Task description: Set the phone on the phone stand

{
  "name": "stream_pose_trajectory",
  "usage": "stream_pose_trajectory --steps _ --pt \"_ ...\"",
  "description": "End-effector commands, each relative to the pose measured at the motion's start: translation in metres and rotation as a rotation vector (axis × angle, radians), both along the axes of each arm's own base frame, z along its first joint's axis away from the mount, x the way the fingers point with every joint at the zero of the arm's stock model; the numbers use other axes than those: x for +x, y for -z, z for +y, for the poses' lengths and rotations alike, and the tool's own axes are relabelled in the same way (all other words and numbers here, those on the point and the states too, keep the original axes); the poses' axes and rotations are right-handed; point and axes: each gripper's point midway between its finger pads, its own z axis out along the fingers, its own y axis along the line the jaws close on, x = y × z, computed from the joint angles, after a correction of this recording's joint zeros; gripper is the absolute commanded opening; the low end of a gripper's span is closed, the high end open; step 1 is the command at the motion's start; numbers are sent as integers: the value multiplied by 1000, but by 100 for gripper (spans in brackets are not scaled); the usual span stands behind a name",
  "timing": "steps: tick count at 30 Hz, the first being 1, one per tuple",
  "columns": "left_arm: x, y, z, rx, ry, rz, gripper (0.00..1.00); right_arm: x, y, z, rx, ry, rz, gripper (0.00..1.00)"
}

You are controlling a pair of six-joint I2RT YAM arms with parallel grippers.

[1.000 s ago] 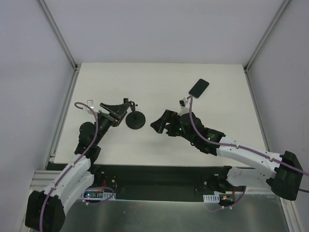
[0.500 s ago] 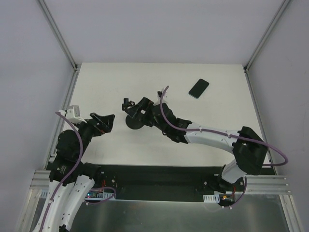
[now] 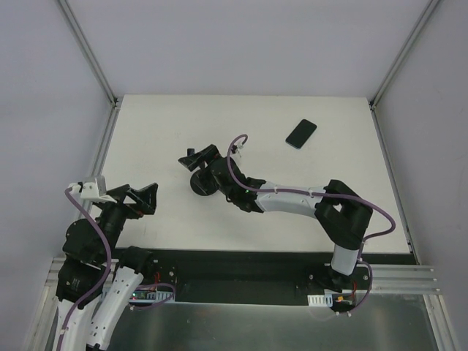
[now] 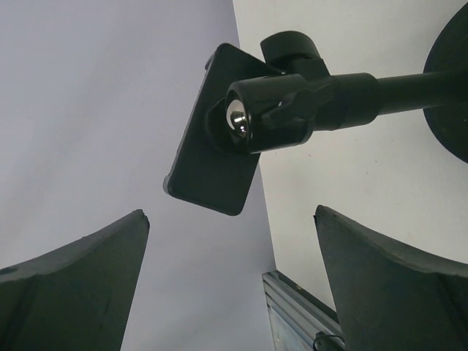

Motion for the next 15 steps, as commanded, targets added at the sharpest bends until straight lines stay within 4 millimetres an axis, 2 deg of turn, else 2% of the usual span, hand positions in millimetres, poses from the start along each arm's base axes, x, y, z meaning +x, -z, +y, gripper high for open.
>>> stream_pose_trajectory --steps 1,5,12,13,15 --pt "-5 2 6 51 -13 9 95 13 -53 8 159 57 -40 99" --pt "-3 10 5 36 -12 27 95 21 -41 8 176 81 40 96" --pt "-5 9 0 -8 5 30 94 28 -36 11 204 111 106 99" --pt "-5 8 0 -10 4 29 94 29 -37 11 205 114 106 97" --pt "-5 8 0 -9 3 28 94 33 -40 8 200 131 99 86"
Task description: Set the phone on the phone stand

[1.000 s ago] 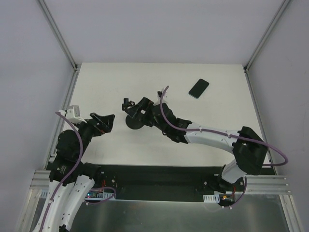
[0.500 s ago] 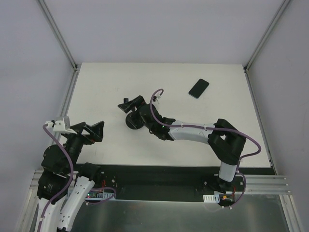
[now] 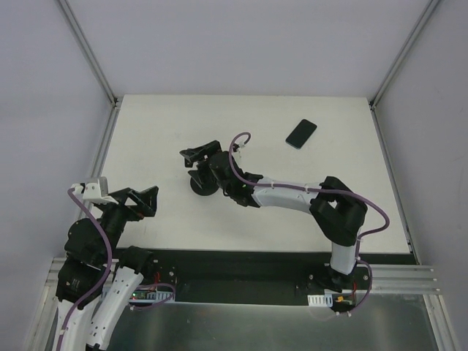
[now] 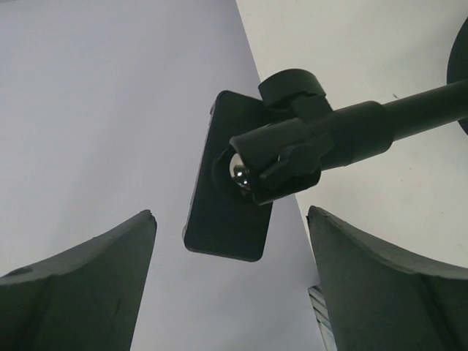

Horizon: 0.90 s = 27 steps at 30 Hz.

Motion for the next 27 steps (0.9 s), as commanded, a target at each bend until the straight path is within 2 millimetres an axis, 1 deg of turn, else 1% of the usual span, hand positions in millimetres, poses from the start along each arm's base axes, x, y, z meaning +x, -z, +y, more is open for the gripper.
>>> stream_pose_trajectory --steps 1,2,4,7,8,10,11,12,13,14,15,16,17,18,19,20,22,23,24,25,26,27 --pt "-1 -5 -2 -21 7 -18 94 12 -31 3 79 54 -5 82" --pt "-1 -6 -1 -19 6 -18 93 15 -31 2 80 60 -4 76" --pt "-1 -6 -1 -19 4 -18 94 16 -31 2 89 64 5 72" --pt "-1 -9 -2 -20 11 -21 93 20 -26 2 94 64 17 60" --pt "-1 -9 -3 -19 12 -18 93 22 -27 1 101 62 17 52" --pt "-1 -12 -3 -23 17 -22 93 21 -22 0 97 53 17 41" --pt "-1 -11 -4 -21 18 -17 93 21 -25 -3 103 53 7 32" --pt "-1 -12 -4 -22 18 -19 93 20 -23 -5 99 50 6 26" --pt "-1 -12 -4 -24 18 -17 93 18 -13 -9 77 46 8 21" --pt "0 -10 -5 -23 19 -9 93 15 -20 -10 78 18 -32 10" --pt "0 -11 -5 -32 22 -9 95 13 -18 -11 58 -12 -56 4" --pt "1 -9 -7 -36 26 -1 96 10 -13 -13 34 -39 -78 1" --pt "3 -8 -12 -38 50 13 97 6 -17 -12 36 -92 -107 1" --pt "4 -8 -15 -41 63 17 97 4 -15 -13 -18 -145 -175 1" --pt "4 -8 -18 -45 78 25 97 0 -15 -12 -31 -193 -199 1" --pt "6 -6 -24 -49 106 42 98 -9 -14 -12 -24 -305 -222 1" --pt "9 -5 -31 -59 134 55 99 -16 -12 -15 -54 -431 -292 1" --pt "10 -3 -40 -61 175 78 99 -24 -11 -20 -49 -538 -291 1" --pt "11 -2 -44 -72 192 93 99 -29 -8 -24 -62 -601 -296 1" --pt "13 -3 -49 -79 211 97 99 -29 -5 -33 -101 -659 -345 1" --pt "17 0 -54 -82 232 125 99 -46 5 -41 -113 -770 -302 1" --pt "17 0 -62 -92 271 139 99 -51 14 -49 -141 -812 -300 1"
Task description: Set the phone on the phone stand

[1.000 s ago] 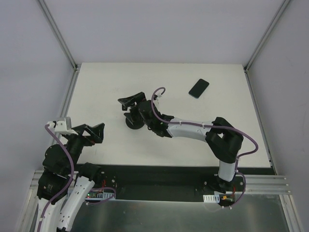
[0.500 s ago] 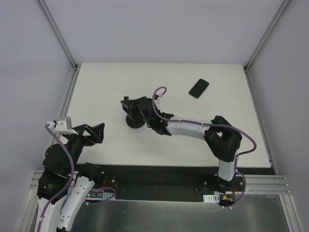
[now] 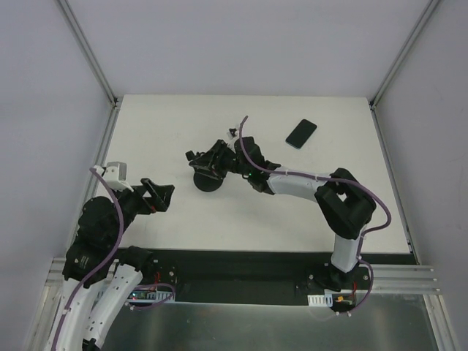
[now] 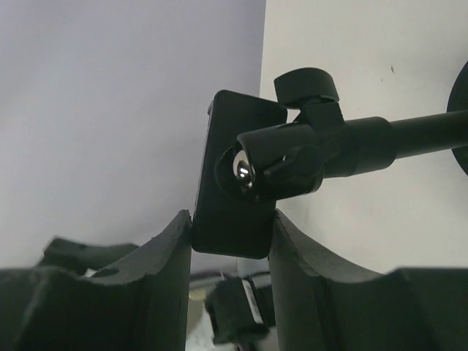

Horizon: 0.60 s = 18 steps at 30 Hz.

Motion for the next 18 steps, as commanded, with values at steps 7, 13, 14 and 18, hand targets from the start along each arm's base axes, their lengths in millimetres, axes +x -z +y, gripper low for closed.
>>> stream_pose_trajectory --steps 7,13,14,18 --pt "17 -15 -74 -114 347 103 99 -79 16 -85 -174 -631 -189 1" --pt "27 -7 -122 -178 632 254 99 -81 8 -110 -76 -747 -221 6" --pt "28 -1 -129 -195 679 296 99 -80 10 -114 -84 -747 -205 11" --pt "42 -3 -141 -218 729 314 99 -56 15 -124 -139 -685 -204 31"
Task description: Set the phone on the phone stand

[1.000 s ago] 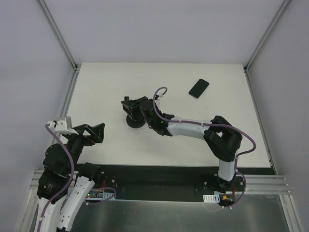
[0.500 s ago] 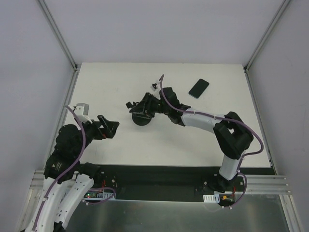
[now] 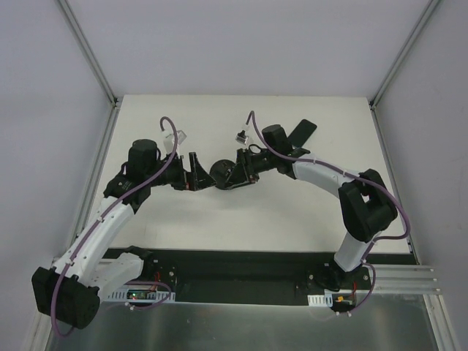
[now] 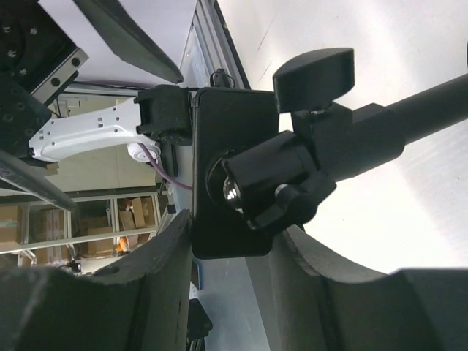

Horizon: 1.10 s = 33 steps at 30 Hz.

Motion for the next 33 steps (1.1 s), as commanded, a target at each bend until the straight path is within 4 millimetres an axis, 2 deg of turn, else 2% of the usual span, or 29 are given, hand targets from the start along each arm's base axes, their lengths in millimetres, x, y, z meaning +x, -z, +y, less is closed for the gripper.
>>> stream_pose_trajectory --steps 1,2,3,5,6,8,9,11,12,13,14,16,17,18,19,20,21,22,23,24,25,26,27,28,29,33 --pt "5 -44 -23 -115 141 -85 99 12 4 -15 -44 -1 -26 38" --pt "12 -42 -24 -111 131 -73 99 18 10 -18 -94 34 -23 46" --pt "19 -50 -23 -115 113 -86 99 26 5 -15 -101 49 -50 48" --pt "32 -54 -23 -120 92 -87 99 37 11 -16 -150 88 -64 57" --pt "38 -67 -22 -134 81 -109 99 42 5 -14 -147 100 -81 59" --pt "49 -74 -25 -142 80 -111 99 49 0 -13 -156 129 -105 66" --pt "54 -86 -25 -149 81 -135 99 52 -3 -13 -156 139 -121 69" --pt "65 -87 -27 -155 89 -118 99 60 -10 -13 -167 165 -156 78" --pt "71 -96 -27 -160 88 -137 99 62 -12 -13 -171 168 -169 80" --pt "78 -97 -24 -160 77 -135 99 64 -14 -14 -181 177 -173 84" --pt "88 -90 -24 -160 66 -102 99 69 -14 -15 -199 199 -180 86" --pt "105 -96 -14 -180 39 -88 99 69 -21 -14 -188 208 -186 88" --pt "116 -89 -11 -210 19 -16 99 74 -22 -16 -206 241 -197 89" --pt "123 -96 -6 -238 22 -9 98 74 -24 -17 -215 258 -205 89" --pt "128 -95 -2 -255 19 10 92 72 -32 -13 -200 268 -239 91" --pt "135 -91 7 -271 -2 37 90 77 -28 -15 -229 313 -260 91" --pt "137 -82 10 -267 -21 53 90 78 -29 -14 -245 362 -232 91" --pt "136 -86 13 -268 -28 5 91 78 -31 -12 -251 403 -215 91" --pt "139 -79 18 -241 -63 -21 92 80 -20 -15 -275 469 -179 91" --pt "138 -70 21 -225 -78 -17 93 77 -21 -11 -247 513 -115 91" --pt "138 -69 23 -219 -79 -26 94 82 -54 4 -85 582 -71 91" --pt "140 -67 27 -217 -87 -21 93 81 -57 8 -22 621 -34 91" --pt "137 -63 27 -233 -71 5 93 77 -49 8 5 644 -7 91" --pt "135 -61 27 -242 -67 25 93 77 -60 13 59 669 25 92" --pt "134 -60 27 -241 -59 15 93 78 -60 14 63 679 37 92" --pt "135 -35 34 -198 -97 24 95 89 -64 22 48 672 70 92"
